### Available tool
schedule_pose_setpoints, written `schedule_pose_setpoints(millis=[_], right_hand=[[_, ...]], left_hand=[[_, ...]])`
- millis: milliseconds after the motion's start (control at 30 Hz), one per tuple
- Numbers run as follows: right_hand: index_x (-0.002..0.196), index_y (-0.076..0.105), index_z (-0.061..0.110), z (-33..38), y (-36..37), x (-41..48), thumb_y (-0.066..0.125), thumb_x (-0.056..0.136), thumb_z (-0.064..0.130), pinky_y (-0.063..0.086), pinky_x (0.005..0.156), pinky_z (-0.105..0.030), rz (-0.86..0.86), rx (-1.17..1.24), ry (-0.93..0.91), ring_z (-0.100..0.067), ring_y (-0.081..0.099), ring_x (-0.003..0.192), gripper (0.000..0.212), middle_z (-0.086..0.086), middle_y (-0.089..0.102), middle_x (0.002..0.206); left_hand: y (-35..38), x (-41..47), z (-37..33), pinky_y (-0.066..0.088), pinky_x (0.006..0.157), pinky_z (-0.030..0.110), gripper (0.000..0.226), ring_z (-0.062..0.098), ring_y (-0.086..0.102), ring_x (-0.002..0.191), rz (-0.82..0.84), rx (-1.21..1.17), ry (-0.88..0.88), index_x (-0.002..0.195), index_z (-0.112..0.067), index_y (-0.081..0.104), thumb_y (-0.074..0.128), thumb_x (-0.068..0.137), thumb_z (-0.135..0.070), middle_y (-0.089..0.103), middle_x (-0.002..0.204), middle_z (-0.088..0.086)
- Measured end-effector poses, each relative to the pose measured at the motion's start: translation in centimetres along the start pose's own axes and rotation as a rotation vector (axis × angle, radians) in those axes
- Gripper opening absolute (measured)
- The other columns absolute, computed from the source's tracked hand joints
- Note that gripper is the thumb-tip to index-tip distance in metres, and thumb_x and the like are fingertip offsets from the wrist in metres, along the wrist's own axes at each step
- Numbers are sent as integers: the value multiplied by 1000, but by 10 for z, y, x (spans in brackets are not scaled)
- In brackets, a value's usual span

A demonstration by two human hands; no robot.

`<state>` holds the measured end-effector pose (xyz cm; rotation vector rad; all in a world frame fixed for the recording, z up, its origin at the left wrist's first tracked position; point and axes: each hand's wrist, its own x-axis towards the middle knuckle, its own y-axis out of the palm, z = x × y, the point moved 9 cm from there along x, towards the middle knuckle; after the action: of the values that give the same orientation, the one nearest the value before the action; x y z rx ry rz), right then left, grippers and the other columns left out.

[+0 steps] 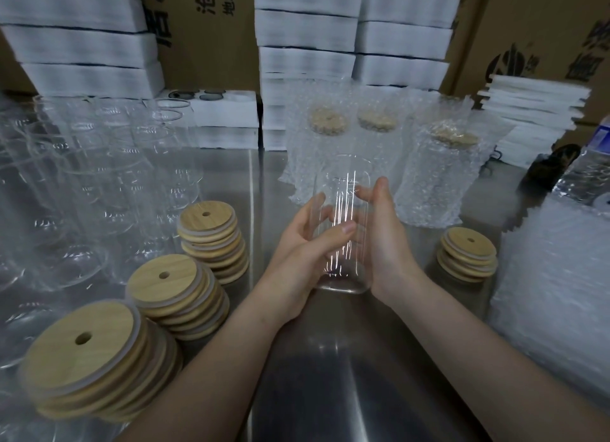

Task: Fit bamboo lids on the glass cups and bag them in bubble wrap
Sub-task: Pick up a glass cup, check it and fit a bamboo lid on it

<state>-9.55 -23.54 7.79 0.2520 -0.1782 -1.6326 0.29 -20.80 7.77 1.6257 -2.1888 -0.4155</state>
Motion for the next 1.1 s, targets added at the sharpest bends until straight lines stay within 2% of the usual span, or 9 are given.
schedule_pose_setpoints(millis=[100, 200, 367, 533, 667, 833, 900, 1000, 1100], right_hand=[[117, 58, 27, -2, 1, 2, 30, 97, 66, 60, 73, -46, 23, 53, 22, -22, 72, 74, 52, -13, 73, 98], [116, 60, 26, -5, -2, 6, 31, 98, 64, 60, 60, -38, 38, 125, 40, -21, 74, 72, 51, -7, 76, 86], [122, 59, 30, -11, -4, 9, 28, 101, 59, 58, 54, -35, 71, 236, 95, -22, 75, 73, 47, -9, 77, 88], [116, 63, 25, -12, -2, 10, 28, 104, 52, 59, 57, -35, 89, 285, 104, -23, 75, 75, 46, -11, 76, 88], [116, 63, 24, -10, -2, 10, 28, 104, 52, 59, 58, -35, 79, 236, 100, -21, 72, 71, 46, -9, 74, 83], [105, 66, 19, -15, 5, 7, 27, 99, 64, 53, 53, -30, 116, 185, 123, -16, 66, 53, 60, -1, 68, 61], [102, 66, 17, -16, 8, 5, 28, 96, 68, 54, 58, -31, 127, 210, 116, -16, 66, 57, 63, -2, 68, 65], [121, 58, 15, -12, 8, 4, 31, 94, 70, 58, 83, -43, 128, 272, 67, -25, 72, 90, 67, -12, 74, 101], [133, 47, 19, -5, 6, 4, 34, 92, 70, 54, 91, -56, 116, 259, 14, -32, 71, 103, 66, -15, 72, 114]], left_hand=[[0, 0, 0, 53, 82, 35, 81, 31, 60, 119, 18, -46, -14, 149, -13, 34, 69, 75, -14, 44, 149, 15], [0, 1, 1, 53, 86, 37, 82, 31, 56, 123, 32, -71, -27, 149, -14, 34, 69, 75, -15, 45, 148, 14], [4, 0, -2, 56, 74, 31, 76, 17, 68, 91, 104, -101, -26, 148, -14, 36, 65, 79, -15, 50, 143, 17], [8, -1, -4, 55, 68, 29, 67, 18, 66, 86, 157, -120, -15, 147, -10, 37, 60, 83, -14, 57, 126, 19], [9, -1, -3, 51, 82, 38, 53, 27, 59, 103, 171, -128, -41, 136, -13, 50, 59, 85, -20, 57, 124, 17], [8, -1, 1, 48, 87, 39, 38, 23, 60, 96, 183, -221, -91, 115, -17, 64, 63, 81, -34, 60, 108, 9], [4, 1, 0, 49, 92, 37, 47, 18, 63, 104, 142, -205, -72, 125, -25, 59, 64, 80, -38, 67, 107, -2], [-5, 3, -8, 54, 92, 34, 47, 5, 67, 103, 47, -57, 67, 134, -42, 46, 58, 89, -35, 72, 106, -15], [-14, 1, -16, 55, 78, 20, 37, 1, 67, 101, -76, 54, 174, 132, -30, 54, 49, 97, -21, 67, 117, -13]])
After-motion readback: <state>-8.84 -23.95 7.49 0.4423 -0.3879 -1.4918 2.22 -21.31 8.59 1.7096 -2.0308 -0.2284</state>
